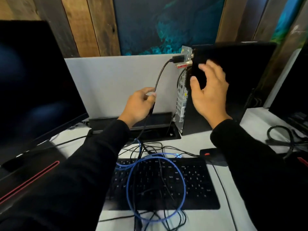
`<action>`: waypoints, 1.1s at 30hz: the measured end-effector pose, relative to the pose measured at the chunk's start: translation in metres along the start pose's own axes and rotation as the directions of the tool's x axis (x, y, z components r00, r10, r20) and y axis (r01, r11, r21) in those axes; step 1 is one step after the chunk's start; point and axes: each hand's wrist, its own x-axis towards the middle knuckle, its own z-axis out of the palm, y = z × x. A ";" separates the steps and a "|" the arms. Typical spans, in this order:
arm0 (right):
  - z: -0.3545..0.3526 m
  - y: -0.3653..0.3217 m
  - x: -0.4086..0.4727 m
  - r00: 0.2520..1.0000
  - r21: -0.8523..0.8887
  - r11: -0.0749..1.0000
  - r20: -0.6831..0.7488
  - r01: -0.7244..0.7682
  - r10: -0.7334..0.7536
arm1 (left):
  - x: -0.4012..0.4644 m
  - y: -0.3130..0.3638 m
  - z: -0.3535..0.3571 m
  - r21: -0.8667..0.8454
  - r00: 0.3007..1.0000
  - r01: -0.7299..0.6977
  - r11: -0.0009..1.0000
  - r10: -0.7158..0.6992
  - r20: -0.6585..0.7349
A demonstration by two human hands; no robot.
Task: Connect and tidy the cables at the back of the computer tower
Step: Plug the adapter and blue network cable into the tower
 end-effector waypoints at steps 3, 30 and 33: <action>0.002 -0.002 -0.075 0.960 0.136 0.990 0.281 -0.045 0.005 | -0.033 0.003 -0.015 0.029 1.000 -0.016 0.999 0.015 0.017; -0.023 -0.004 -0.164 0.759 0.273 0.936 0.651 -0.221 -0.011 | -0.075 -0.041 -0.032 0.852 0.974 0.021 0.523 -0.204 0.101; -0.010 -0.012 -0.150 0.856 0.282 0.954 0.514 -0.104 -0.059 | -0.060 -0.028 -0.022 0.853 0.993 -0.062 0.518 -0.051 0.103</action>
